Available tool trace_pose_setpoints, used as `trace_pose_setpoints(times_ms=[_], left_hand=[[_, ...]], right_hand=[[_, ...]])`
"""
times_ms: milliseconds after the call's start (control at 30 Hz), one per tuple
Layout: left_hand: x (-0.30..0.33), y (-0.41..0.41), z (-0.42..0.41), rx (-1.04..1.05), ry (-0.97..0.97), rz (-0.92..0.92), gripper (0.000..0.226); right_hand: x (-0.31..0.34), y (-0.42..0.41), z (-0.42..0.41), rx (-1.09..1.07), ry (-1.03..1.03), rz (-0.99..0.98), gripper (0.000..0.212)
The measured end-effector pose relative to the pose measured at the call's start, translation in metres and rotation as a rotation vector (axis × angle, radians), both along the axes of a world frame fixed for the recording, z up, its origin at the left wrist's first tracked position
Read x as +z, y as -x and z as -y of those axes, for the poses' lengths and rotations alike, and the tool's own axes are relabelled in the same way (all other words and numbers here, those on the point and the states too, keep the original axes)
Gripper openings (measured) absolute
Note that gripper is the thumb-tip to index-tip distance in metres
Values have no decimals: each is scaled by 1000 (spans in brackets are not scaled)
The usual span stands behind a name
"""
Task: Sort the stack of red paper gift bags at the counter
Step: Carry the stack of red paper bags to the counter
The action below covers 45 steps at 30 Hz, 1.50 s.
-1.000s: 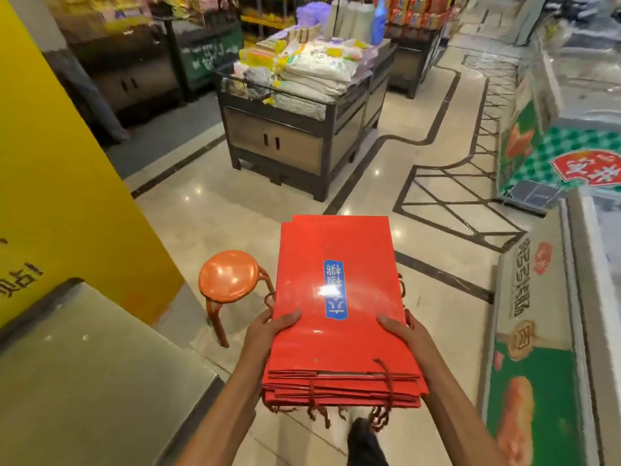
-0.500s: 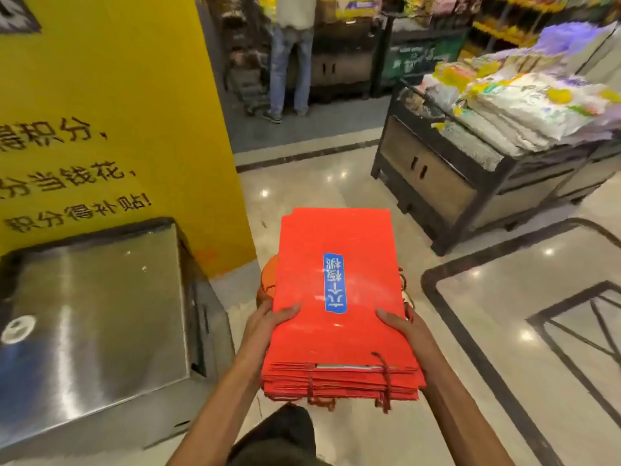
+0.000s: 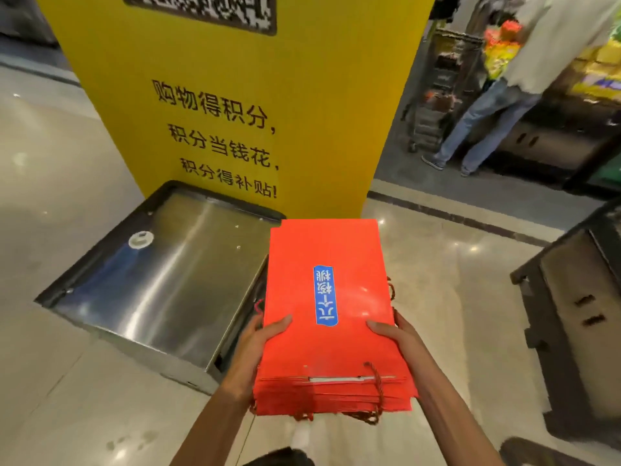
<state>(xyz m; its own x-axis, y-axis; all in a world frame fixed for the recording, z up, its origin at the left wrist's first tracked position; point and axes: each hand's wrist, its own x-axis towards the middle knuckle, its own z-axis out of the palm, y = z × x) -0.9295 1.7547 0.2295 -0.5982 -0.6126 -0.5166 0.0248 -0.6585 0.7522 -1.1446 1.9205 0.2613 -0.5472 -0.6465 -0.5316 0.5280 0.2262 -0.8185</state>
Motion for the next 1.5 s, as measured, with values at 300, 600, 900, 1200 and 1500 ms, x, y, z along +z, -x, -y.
trace_pose_setpoints(times_ms=[300, 600, 900, 1200, 1500], left_hand=[[11, 11, 11, 430, -9, -30, 37], [17, 2, -22, 896, -34, 74, 46], [1, -40, -41, 1175, -68, 133, 53], [-34, -107, 0, 1206, -67, 122, 60], [-65, -157, 71, 1149, -157, 132, 62]], right_hand=[[-12, 57, 113, 428, 10, 4, 57], [-24, 51, 206, 874, 22, -18, 93], [-37, -19, 266, 1167, -3, 44, 35], [-62, -95, 321, 1231, -39, 82, 59], [-106, -134, 383, 1189, -187, 29, 87]])
